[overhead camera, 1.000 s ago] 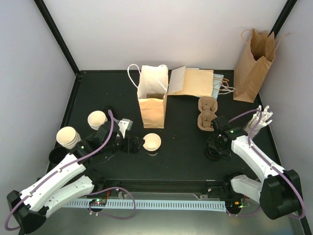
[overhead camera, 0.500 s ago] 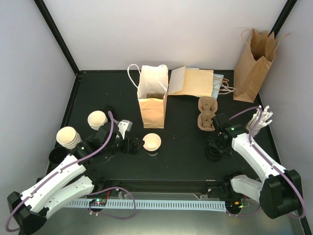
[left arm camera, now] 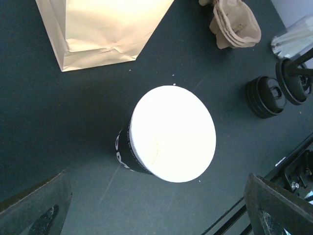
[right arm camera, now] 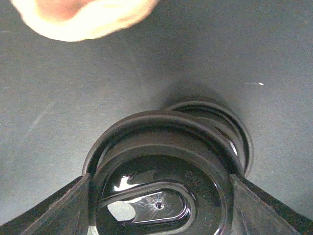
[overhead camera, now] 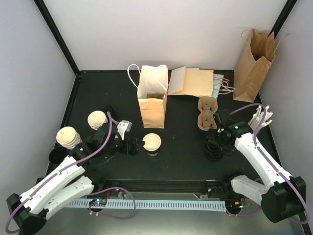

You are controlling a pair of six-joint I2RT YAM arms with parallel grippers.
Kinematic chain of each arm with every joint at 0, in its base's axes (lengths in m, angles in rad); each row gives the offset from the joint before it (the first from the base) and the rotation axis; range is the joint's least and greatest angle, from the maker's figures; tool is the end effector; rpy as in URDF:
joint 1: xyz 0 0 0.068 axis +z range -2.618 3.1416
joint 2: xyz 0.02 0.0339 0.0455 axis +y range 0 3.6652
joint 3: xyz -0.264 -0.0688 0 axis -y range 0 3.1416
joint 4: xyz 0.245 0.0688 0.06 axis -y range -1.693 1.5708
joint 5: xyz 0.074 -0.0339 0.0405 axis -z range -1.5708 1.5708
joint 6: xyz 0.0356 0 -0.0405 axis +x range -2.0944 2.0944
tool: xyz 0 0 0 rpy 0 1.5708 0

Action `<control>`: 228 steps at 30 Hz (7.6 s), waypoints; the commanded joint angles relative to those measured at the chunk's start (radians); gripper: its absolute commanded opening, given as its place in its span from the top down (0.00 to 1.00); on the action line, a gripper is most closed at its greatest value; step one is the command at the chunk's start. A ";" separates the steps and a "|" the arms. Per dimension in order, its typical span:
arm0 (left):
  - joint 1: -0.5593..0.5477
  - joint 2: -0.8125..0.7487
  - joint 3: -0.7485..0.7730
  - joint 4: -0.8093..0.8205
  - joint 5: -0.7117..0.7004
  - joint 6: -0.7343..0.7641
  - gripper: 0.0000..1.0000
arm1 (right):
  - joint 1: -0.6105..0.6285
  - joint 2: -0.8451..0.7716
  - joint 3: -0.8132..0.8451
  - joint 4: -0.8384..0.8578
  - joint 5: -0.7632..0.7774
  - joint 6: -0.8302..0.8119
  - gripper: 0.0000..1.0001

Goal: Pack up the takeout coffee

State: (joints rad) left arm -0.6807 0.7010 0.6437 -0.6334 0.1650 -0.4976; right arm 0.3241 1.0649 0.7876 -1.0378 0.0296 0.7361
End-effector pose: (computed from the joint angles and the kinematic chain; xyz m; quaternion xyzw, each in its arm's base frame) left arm 0.1132 -0.0992 0.2601 0.1174 0.8947 -0.2979 0.3115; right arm 0.1632 0.0537 0.2290 0.2047 0.9704 0.0518 0.1174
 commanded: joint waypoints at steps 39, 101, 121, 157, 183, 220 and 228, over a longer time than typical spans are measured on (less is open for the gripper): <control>0.365 -0.040 -0.224 0.259 0.395 -0.101 0.31 | 0.725 0.571 0.652 0.121 0.030 -0.141 0.31; 0.368 0.179 -0.330 0.488 0.528 -0.141 0.65 | 0.779 0.774 0.789 0.072 0.083 -0.181 0.31; 0.366 0.261 -0.343 0.566 0.553 -0.149 0.69 | 0.777 0.805 0.792 0.043 0.089 -0.198 0.31; 0.373 0.156 -0.358 0.662 0.577 -0.247 0.69 | 0.750 0.839 0.742 0.005 0.017 -0.258 0.31; 0.374 0.149 -0.387 0.743 0.615 -0.275 0.55 | 0.750 0.834 0.745 0.010 0.007 -0.268 0.31; 0.381 0.173 -0.406 0.790 0.637 -0.288 0.60 | 0.750 0.832 0.755 0.006 0.003 -0.272 0.31; 0.382 0.174 -0.402 0.791 0.631 -0.284 0.58 | 0.750 0.830 0.753 0.007 -0.005 -0.281 0.32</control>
State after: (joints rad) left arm -0.2977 0.8330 0.2256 0.1230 0.7658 -0.7872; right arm 1.0763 1.8362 1.5696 -0.9726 0.0521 0.4686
